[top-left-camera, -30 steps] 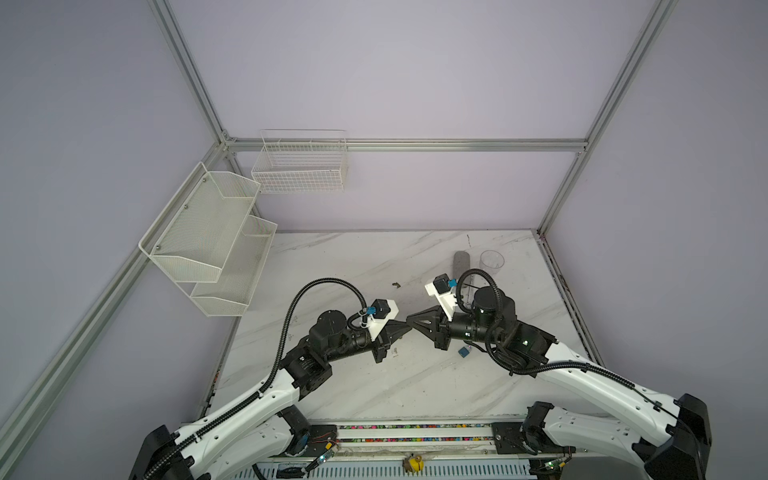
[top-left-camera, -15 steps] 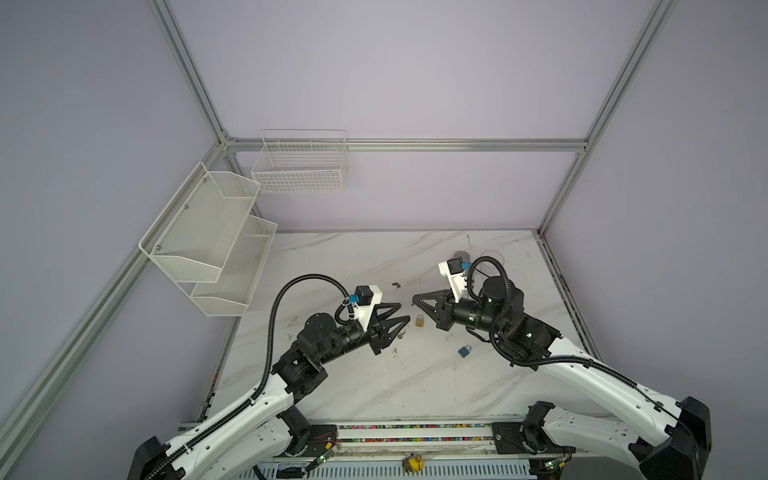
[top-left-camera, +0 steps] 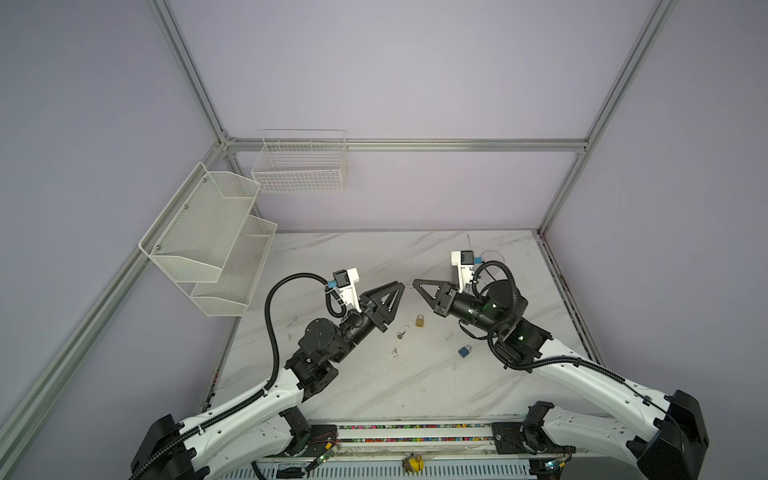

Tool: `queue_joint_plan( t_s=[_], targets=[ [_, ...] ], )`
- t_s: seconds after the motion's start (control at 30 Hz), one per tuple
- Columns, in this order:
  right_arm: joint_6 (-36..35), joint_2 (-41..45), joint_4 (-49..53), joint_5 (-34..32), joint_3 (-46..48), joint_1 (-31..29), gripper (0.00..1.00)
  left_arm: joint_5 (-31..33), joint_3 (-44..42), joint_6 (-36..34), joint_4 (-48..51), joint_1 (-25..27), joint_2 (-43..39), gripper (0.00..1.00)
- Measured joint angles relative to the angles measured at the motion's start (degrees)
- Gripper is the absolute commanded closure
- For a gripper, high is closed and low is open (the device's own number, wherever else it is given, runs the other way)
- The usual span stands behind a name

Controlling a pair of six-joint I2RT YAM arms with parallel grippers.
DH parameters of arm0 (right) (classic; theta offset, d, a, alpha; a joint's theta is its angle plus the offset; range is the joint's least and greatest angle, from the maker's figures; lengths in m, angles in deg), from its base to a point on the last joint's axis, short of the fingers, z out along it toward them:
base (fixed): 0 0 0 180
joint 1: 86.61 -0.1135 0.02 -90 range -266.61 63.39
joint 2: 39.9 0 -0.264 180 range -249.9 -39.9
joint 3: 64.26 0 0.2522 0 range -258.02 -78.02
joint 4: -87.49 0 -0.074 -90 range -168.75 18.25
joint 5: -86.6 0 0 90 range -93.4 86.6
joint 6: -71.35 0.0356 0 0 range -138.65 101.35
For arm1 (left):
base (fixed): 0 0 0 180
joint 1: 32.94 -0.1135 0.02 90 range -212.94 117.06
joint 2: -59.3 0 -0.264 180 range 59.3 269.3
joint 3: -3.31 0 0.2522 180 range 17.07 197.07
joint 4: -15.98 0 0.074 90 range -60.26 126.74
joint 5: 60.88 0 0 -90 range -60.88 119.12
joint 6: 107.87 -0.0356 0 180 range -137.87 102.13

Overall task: Unlock with the key
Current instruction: 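Raise the right gripper holding the key while the left gripper rises beside it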

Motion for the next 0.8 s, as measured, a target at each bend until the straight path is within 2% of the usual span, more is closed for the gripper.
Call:
queue_joint_plan(
  t_s=[0.27, 0.8],
  targets=[
    [3.2, 0.0, -5.4, -2.1, 1.0, -1.5, 1.00, 3.7, 0.0, 4.8, -2.1, 1.1, 4.1, 0.68],
    [5.4, -0.8, -7.0, -5.9, 2.9, -2.4, 1.00, 4.4, 0.1, 6.3, -7.2, 2.6, 7.7, 0.80]
  ],
)
